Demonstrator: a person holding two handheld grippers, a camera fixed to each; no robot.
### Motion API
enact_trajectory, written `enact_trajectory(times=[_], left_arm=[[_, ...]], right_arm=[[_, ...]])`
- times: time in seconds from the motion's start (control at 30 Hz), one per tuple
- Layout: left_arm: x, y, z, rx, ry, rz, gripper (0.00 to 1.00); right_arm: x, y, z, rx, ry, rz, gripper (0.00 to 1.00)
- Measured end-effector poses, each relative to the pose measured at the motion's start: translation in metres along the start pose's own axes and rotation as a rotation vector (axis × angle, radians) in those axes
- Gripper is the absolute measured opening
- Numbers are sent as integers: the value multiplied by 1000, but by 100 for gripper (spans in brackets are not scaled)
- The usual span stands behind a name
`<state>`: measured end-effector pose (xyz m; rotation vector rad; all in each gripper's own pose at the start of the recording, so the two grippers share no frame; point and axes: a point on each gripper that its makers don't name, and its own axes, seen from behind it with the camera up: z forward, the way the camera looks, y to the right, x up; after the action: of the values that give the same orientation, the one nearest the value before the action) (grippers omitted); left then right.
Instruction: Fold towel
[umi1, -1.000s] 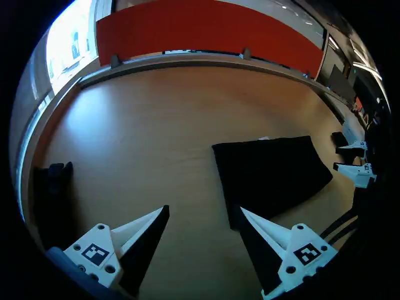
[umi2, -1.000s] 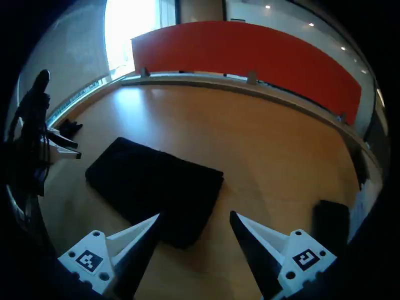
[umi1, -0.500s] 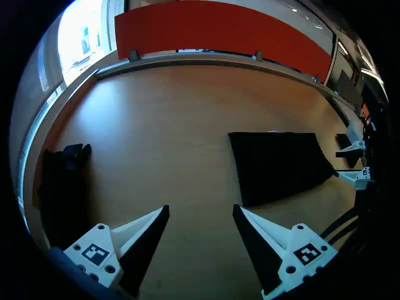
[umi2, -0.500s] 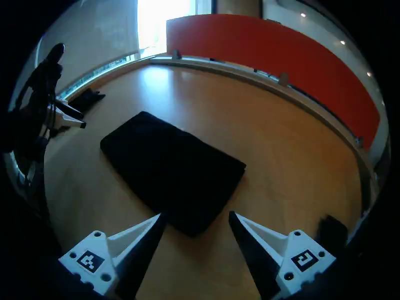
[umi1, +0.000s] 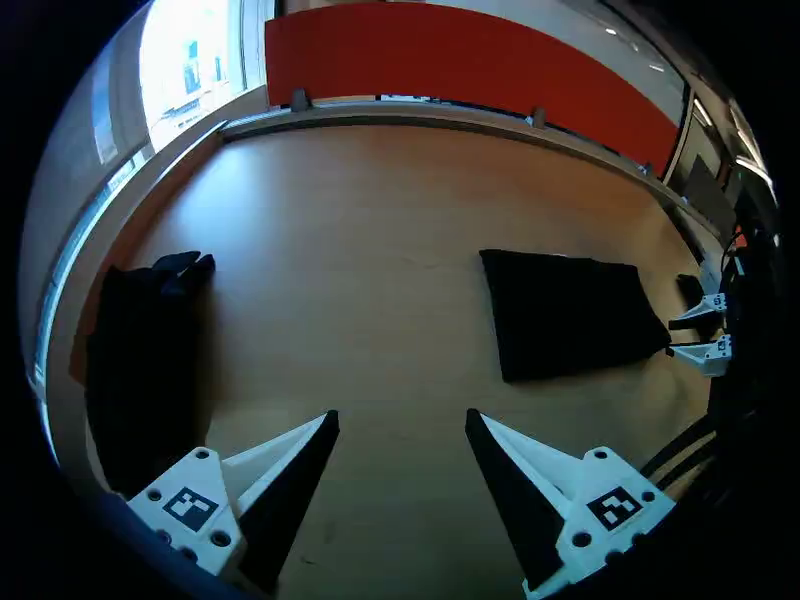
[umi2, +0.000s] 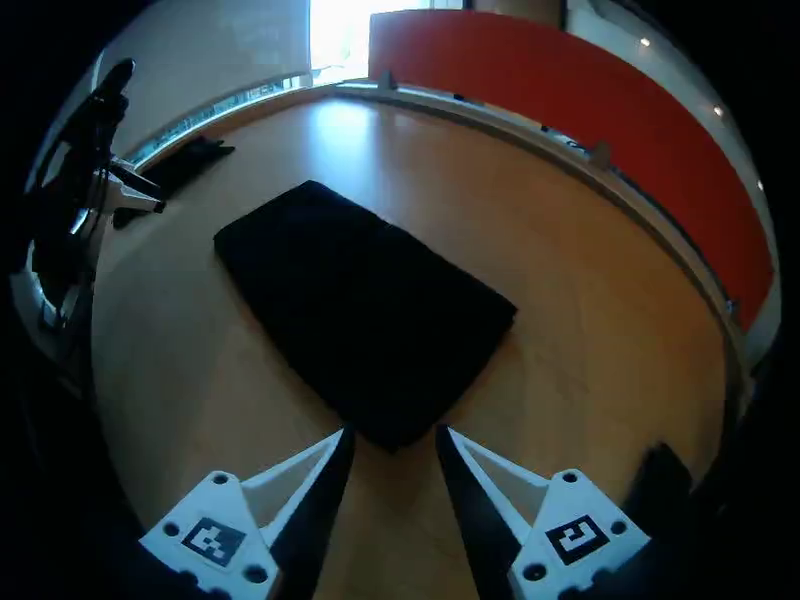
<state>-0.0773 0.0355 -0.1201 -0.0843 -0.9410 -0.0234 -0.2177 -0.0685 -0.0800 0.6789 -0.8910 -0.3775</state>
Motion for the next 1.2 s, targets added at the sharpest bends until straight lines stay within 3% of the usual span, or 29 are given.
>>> enact_trajectory(times=[0.2,0.73,1.0,1.2], left_arm=[[-9,-4,-4,6,-6,-21,94],[-19,-8,-5,13,-19,-39,94],[-22,-8,-5,13,-22,-45,94],[-20,-9,-5,13,-15,-51,94]], right_arm=[[-3,0,3,2,-10,-13,48],[-7,-3,3,16,-18,-26,6],[-3,-4,4,8,-19,-51,4],[17,-3,0,-6,8,-85,4]])
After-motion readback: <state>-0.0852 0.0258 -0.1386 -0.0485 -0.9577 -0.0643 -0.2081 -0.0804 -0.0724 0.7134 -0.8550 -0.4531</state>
